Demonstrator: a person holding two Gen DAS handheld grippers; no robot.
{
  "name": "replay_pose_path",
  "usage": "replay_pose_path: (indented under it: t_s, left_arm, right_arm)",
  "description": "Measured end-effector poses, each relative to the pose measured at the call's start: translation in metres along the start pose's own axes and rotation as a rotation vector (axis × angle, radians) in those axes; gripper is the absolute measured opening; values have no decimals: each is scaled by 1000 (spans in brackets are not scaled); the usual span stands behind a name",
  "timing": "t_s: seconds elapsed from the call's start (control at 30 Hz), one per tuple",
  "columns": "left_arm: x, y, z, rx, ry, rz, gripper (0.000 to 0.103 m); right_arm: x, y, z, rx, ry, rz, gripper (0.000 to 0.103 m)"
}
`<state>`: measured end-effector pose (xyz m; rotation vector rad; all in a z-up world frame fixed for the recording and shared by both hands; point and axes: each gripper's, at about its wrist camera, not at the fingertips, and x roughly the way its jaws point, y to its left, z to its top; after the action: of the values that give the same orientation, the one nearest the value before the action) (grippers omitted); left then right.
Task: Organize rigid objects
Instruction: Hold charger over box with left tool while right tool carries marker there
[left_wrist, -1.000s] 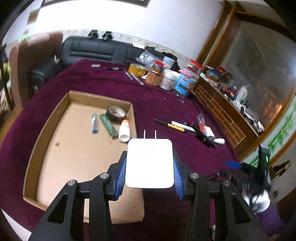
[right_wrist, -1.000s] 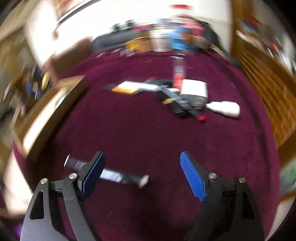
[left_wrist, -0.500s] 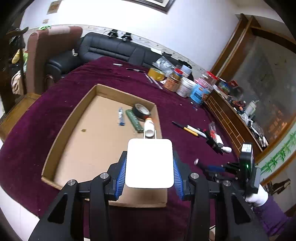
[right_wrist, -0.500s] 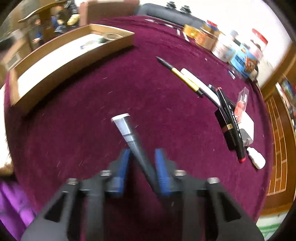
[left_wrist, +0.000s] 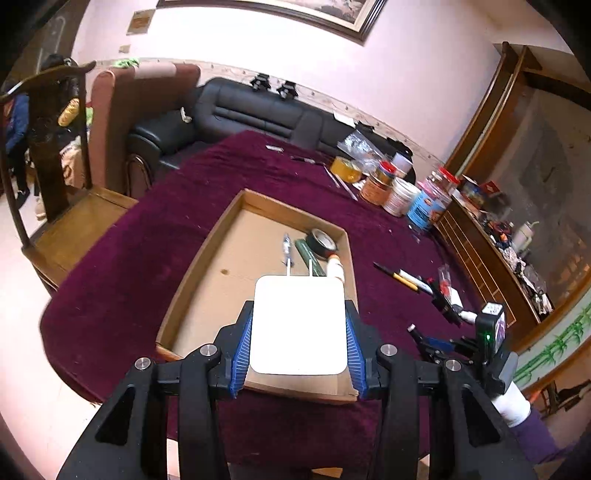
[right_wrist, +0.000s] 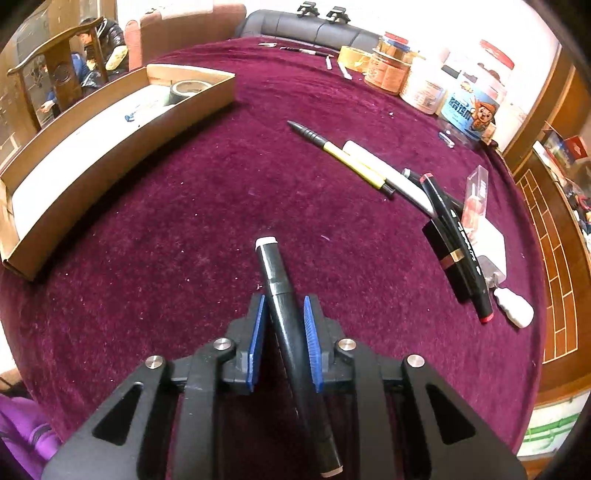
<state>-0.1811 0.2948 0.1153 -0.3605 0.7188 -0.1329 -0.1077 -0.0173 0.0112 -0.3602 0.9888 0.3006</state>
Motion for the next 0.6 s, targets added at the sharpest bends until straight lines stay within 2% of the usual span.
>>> replay_pose_path:
  t_s: [0.1, 0.2, 0.27, 0.4, 0.6]
  left_arm:
    - [0, 3, 3, -10, -12, 5, 39]
    - [6, 3, 4, -19, -1, 1, 39]
    - [10, 1, 3, -18, 9, -6, 39]
    - [8, -2, 2, -5, 3, 0, 39]
    - [2, 2, 7, -16, -17, 20, 39]
  right_arm:
    - [-3, -1, -5, 16, -13, 6, 21]
    - [-5, -8, -9, 72, -13, 68, 12]
    - [-7, -14, -13, 121, -21, 119, 12]
    - [-11, -27, -13, 236, -49, 254, 12]
    - [-31, -30, 5, 333, -159, 471, 12]
